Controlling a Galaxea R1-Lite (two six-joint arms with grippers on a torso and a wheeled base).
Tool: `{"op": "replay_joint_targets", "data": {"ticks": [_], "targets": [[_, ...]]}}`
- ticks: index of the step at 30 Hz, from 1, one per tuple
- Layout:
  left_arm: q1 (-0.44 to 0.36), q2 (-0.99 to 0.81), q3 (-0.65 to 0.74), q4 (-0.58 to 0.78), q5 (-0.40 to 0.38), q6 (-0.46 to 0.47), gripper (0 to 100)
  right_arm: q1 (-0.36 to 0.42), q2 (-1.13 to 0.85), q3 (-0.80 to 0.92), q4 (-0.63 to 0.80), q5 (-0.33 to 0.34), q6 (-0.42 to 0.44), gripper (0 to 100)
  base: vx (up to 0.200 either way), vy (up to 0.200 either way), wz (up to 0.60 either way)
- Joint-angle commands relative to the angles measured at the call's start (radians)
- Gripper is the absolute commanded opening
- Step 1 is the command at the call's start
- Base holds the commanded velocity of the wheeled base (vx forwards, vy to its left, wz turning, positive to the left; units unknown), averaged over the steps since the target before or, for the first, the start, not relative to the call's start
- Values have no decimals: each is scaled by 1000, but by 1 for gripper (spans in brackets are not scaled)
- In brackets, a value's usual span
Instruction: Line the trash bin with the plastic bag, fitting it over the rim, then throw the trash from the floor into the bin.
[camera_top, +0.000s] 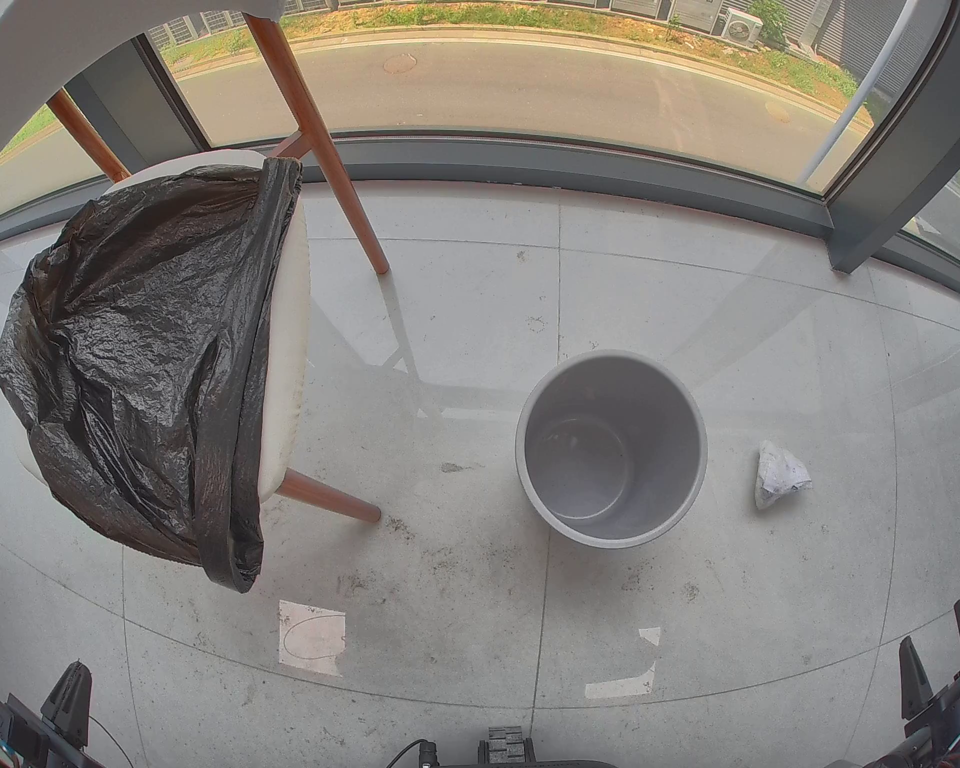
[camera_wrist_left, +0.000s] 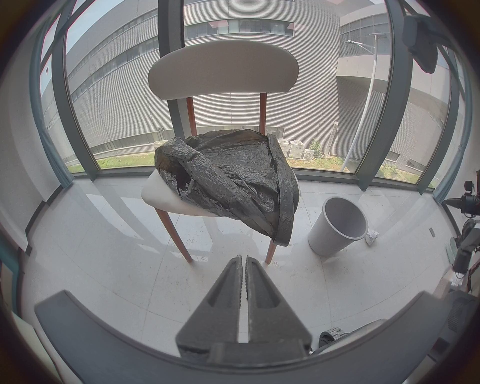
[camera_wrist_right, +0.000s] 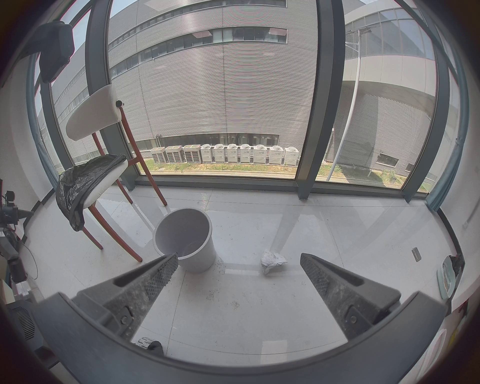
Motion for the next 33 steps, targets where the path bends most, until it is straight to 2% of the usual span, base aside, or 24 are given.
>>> {"op": "replay_joint_targets", "data": {"ticks": [1,3,4,6,7,11,15,17,19,20,21,23,29,33], "targets": [[-1,-2,18,-21,7,31,0,2,-9,16,0,-1,-3,100,0,0,0],[0,-2,18,-21,15,26,0,0,-9,16,-2,0,0,100,0,0,0],[-3,-9,16,-73,16,28,0,0,-10,16,-2,0,0,100,0,0,0],[-3,-16,18,-340,16,31,0,0,-9,16,-2,0,-2,100,0,0,0],[2,-16,18,-359,15,32,0,2,-9,16,0,0,-3,100,0,0,0],[-5,-16,-56,-251,-33,62,0,2,-9,16,0,2,-5,100,0,0,0],[-11,192,-251,-70,-113,65,0,2,-9,16,2,2,-6,100,0,0,0],[-21,326,-341,-62,-142,58,0,2,-9,16,0,2,-6,100,0,0,0],[-43,444,-443,-62,-160,14,0,2,-9,16,0,2,-6,100,0,0,0],[-43,444,-443,-62,-160,14,0,2,-9,16,0,2,-6,100,0,0,0],[-58,559,-536,-62,-168,-52,0,2,-9,16,0,2,-5,100,0,0,0],[-64,666,-608,-64,-166,-104,0,2,-9,16,0,2,-5,100,0,0,0],[-84,874,-726,-62,-169,-113,0,2,-9,16,0,2,-5,100,0,0,0],[-140,1015,-783,-64,-169,-118,0,2,-9,16,0,2,-2,100,0,0,0]]}}
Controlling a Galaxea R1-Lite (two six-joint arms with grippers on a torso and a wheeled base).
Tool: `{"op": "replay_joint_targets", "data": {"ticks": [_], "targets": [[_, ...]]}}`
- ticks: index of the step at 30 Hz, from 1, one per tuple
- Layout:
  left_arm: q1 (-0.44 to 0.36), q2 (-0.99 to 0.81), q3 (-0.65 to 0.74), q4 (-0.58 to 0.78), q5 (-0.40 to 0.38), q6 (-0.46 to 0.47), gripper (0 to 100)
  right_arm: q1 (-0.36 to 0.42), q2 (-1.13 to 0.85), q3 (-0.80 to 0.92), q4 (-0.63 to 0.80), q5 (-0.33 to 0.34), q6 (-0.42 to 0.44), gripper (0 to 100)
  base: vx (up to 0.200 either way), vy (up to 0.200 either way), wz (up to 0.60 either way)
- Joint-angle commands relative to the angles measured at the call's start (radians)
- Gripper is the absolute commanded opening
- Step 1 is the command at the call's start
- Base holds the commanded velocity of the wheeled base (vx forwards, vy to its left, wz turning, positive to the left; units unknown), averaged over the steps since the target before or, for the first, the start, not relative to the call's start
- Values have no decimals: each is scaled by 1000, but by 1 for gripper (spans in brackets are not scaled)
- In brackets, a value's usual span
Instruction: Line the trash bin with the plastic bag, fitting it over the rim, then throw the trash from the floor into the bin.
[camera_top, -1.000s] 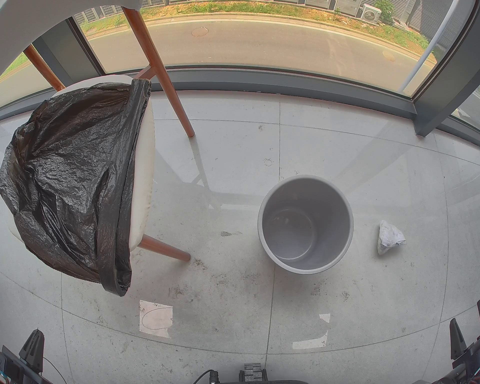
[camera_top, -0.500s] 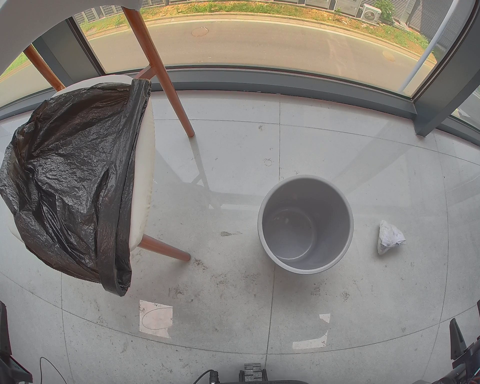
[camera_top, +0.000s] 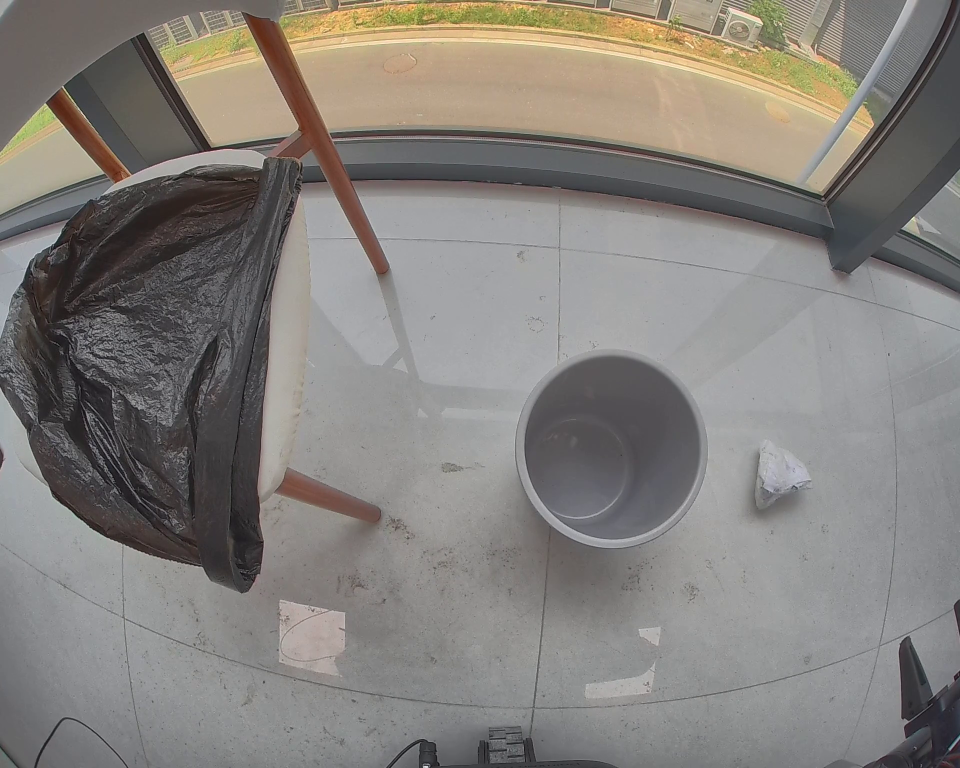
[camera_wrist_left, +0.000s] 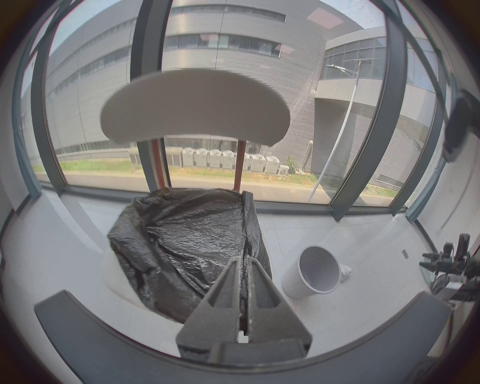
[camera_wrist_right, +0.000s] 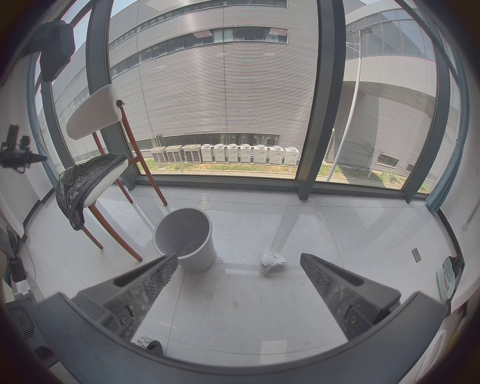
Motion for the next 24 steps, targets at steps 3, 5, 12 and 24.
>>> {"op": "replay_joint_targets", "data": {"ticks": [3,5,12,24], "targets": [[-133,437,-225,36,-25,-45,0,0,-9,16,0,0,3,100,0,0,0],[-231,494,-248,36,-22,-42,0,0,-9,16,0,0,3,100,0,0,0],[-286,664,-317,33,13,-31,0,0,-9,16,0,0,4,100,0,0,0],[-383,732,-406,4,295,-28,0,0,-9,16,0,0,4,100,0,0,0]]}}
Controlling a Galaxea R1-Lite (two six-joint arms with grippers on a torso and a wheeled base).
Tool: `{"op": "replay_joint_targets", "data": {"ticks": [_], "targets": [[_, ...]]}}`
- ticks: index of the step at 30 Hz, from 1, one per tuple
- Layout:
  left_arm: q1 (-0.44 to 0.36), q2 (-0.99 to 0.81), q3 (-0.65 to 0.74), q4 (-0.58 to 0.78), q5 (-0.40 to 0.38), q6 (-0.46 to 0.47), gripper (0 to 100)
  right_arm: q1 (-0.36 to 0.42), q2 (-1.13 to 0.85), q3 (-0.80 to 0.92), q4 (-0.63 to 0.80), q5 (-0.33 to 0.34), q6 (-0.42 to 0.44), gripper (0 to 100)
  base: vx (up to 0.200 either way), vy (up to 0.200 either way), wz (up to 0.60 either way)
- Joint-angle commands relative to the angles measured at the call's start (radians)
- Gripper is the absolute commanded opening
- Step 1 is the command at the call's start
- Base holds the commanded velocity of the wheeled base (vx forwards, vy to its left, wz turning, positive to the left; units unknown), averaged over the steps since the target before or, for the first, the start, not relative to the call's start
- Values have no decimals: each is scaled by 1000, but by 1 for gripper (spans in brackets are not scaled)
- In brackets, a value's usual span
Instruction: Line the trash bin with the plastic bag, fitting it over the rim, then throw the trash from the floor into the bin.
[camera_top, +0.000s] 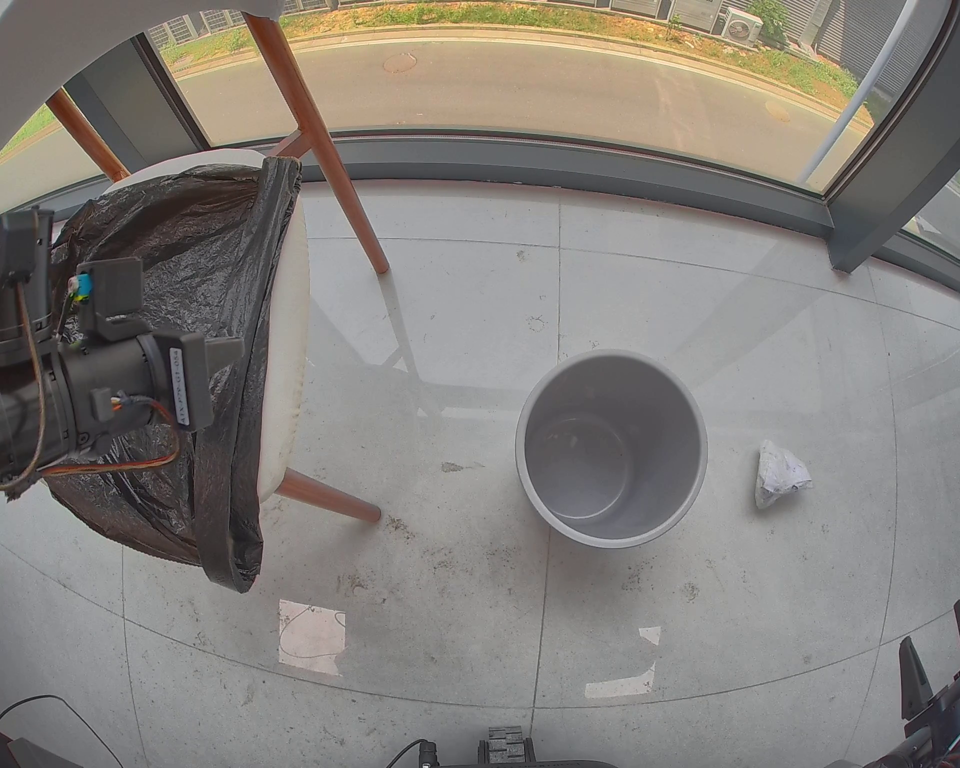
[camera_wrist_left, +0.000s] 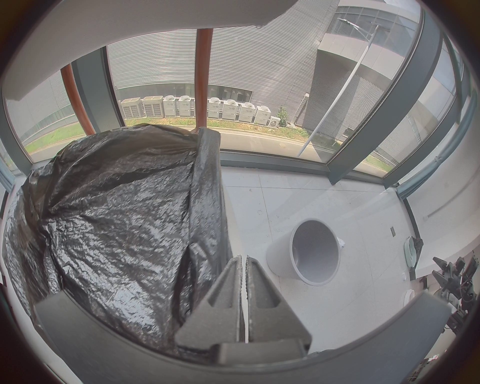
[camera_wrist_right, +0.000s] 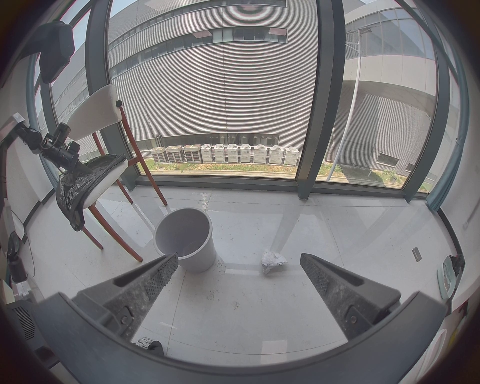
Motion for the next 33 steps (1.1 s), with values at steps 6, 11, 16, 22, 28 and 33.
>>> {"op": "replay_joint_targets", "data": {"ticks": [6,11,16,22,28,33], "targets": [[-22,23,14,-1,67,27,0,1,-9,16,0,0,0,100,0,0,0],[-22,31,24,-54,71,27,100,1,-10,16,0,0,0,100,0,0,0],[-21,45,28,-113,97,27,100,1,-10,16,0,0,0,100,0,0,0],[-18,45,63,-129,103,27,100,1,-10,16,0,0,0,100,0,0,0],[-8,83,112,-208,105,27,100,1,-9,16,0,0,0,100,0,0,0],[-8,91,143,-214,103,27,100,1,-9,16,0,0,0,100,0,0,0]]}}
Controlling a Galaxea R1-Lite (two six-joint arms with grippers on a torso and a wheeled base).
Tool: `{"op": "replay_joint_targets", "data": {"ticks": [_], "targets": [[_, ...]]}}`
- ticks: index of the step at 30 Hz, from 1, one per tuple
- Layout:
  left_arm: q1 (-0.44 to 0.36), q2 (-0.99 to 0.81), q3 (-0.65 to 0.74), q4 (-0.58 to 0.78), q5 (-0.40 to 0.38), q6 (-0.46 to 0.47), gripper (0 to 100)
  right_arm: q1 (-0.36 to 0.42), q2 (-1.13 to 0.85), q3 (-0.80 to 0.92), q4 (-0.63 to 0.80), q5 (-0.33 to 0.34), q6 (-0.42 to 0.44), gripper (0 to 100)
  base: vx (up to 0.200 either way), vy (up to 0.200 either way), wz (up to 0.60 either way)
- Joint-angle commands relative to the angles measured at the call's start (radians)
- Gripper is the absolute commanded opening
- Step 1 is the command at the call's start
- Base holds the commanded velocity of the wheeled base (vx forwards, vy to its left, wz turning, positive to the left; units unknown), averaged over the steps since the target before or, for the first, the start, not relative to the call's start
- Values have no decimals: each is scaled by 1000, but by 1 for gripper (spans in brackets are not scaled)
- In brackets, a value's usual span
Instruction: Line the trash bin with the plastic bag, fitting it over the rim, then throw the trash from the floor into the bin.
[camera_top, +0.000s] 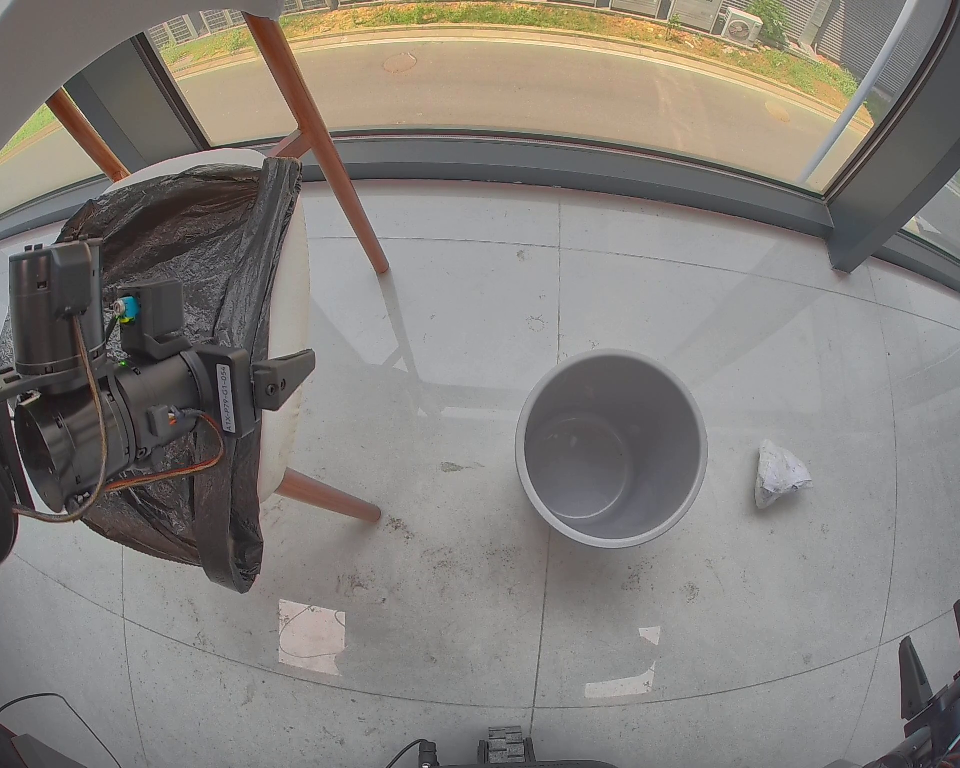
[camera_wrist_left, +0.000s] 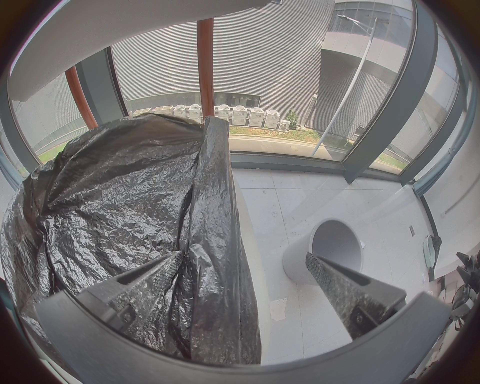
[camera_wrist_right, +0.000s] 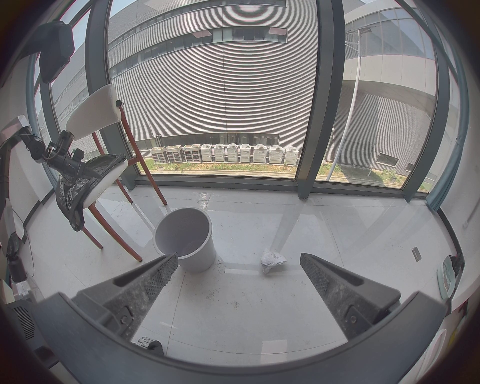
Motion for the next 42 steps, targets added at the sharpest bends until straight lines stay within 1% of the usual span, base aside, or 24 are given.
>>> {"op": "replay_joint_targets", "data": {"ticks": [1,5,13,23,24,27,28,30,31,32,33,34,35,37,38,40,41,42], "targets": [[2,16,24,2,1,-1,0,0,-9,16,0,0,-1,100,0,0,0],[4,20,25,-13,1,-1,0,0,-10,16,0,0,0,100,0,0,0],[48,20,29,-10,-2,-3,0,0,-9,16,0,0,-1,100,0,0,0],[41,-20,19,1,-13,-4,0,0,-10,16,-2,0,0,100,0,0,0],[39,-64,18,8,-28,-6,0,0,-9,16,-2,0,0,100,0,0,0],[47,-112,24,24,-68,-7,0,0,-10,16,-2,0,0,100,0,0,0],[62,-156,32,40,-105,-16,0,0,-10,16,-2,0,0,100,0,0,0],[131,-194,45,79,-157,-44,0,0,-10,16,-2,0,-1,100,0,0,0],[153,-207,47,94,-188,-55,0,0,-10,16,0,0,-1,100,0,0,0],[170,-224,50,113,-226,-65,0,0,-10,16,0,0,0,100,0,0,0],[171,-224,50,114,-233,-67,0,0,-10,16,-2,0,-1,100,0,0,0],[179,-245,55,128,-274,-96,0,0,-10,16,0,0,-1,100,0,0,0],[182,-248,56,128,-277,-104,0,0,-10,16,-2,0,-1,100,0,0,0],[220,-260,85,122,-286,-200,0,0,-10,16,-2,0,-1,100,0,0,0],[228,-260,93,120,-285,-230,0,0,-10,16,-2,0,-1,100,0,0,0],[237,-265,101,120,-288,-280,0,0,-10,16,-2,0,0,100,0,0,0],[237,-265,101,119,-288,-286,0,0,-10,16,-2,0,0,100,0,0,0],[237,-268,96,119,-294,-325,0,0,-10,16,-2,0,0,100,0,0,0]]}}
